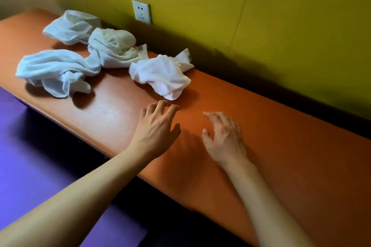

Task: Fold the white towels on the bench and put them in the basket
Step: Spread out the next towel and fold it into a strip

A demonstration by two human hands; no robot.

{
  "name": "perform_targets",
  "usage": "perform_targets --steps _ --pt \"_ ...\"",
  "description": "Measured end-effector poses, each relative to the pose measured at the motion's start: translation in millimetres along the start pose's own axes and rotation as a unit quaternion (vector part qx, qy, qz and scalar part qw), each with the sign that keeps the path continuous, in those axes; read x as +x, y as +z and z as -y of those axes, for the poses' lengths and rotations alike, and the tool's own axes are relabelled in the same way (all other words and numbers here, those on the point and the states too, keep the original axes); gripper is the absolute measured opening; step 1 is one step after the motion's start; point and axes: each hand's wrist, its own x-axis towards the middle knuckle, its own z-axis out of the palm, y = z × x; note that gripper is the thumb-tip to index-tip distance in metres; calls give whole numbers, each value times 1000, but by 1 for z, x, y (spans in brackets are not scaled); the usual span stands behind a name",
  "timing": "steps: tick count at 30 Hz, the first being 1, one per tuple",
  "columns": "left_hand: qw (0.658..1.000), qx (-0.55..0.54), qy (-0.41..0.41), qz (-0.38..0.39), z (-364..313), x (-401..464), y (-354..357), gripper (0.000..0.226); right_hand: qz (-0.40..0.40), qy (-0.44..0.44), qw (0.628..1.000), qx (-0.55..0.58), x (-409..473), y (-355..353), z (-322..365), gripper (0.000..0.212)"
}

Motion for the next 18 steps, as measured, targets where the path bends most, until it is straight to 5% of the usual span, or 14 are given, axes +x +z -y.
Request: perform_targets --steps 6,9,14,18 --pt "999 10 -11 -34 37 73 18 81 47 8 998 -31 19 27 -2 55" --pt "998 16 -58 8 45 99 30 89 62 6 997 -41 18 31 -8 53" --pt "988 -112 -103 26 45 106 46 31 81 -4 996 -31 12 25 -14 54" --pt "987 -152 -50 10 33 76 46 23 86 1 996 -7 -1 17 -18 54"
